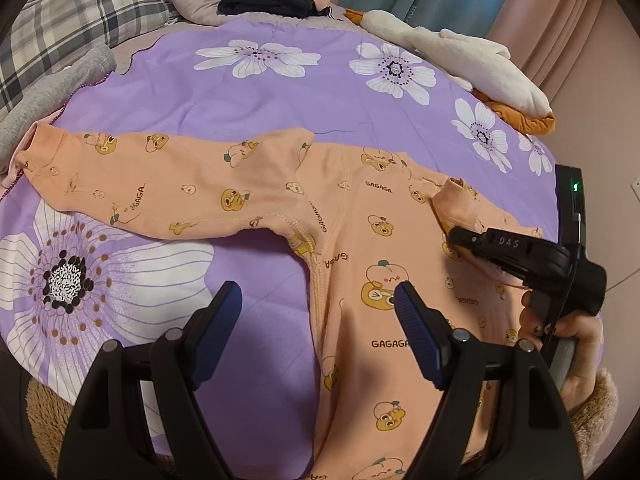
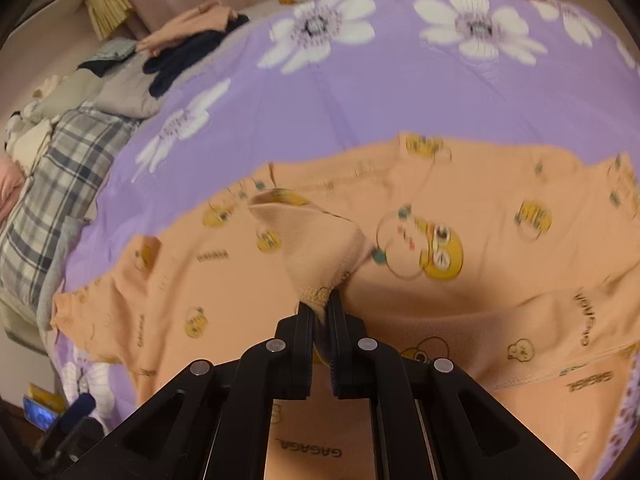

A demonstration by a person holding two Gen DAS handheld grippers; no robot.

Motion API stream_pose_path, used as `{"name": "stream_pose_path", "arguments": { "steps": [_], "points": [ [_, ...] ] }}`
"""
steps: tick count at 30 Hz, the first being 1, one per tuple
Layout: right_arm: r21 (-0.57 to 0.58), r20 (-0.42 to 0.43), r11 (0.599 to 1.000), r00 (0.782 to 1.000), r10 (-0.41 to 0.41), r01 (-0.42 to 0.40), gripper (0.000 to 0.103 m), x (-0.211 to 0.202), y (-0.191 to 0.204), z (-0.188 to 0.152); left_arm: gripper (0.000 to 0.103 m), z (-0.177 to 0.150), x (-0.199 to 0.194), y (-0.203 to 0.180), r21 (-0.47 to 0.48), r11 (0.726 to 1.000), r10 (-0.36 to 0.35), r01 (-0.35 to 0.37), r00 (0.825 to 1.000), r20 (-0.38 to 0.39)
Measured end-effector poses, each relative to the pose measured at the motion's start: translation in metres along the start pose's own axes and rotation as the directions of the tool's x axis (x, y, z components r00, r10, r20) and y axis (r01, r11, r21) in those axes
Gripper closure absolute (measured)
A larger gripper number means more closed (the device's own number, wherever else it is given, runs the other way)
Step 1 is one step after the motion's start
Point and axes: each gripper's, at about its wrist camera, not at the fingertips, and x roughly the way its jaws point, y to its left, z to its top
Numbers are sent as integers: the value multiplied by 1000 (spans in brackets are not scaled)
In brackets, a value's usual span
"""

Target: Fold small clothes

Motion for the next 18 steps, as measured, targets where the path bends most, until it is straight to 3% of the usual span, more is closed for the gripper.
{"name": "stream_pose_path", "arguments": {
  "steps": [3,6,7,11,18],
  "points": [
    [16,-4,999,999,42,-42,89,-5,-5,0,24,4,1,-5,8,1000,-3,3,1000,-1],
    [52,37,992,993,111,-113,51,-30,-18,0,24,20,-3,-16,29,999,-35,34,999,26],
    [72,74,989,989,126,-132,46,-44,-26,-1,23,26,-5,-20,38,998,-52,51,998,41],
    [179,190,970,973,132,-166,38,-89,-64,-7,17,47,12,-43,85,988,-129,128,992,9],
    [313,286,949,950,-122,28,38,-136,-124,-24,19,59,76,-87,68,969,-227,239,962,-149]
  ]
}}
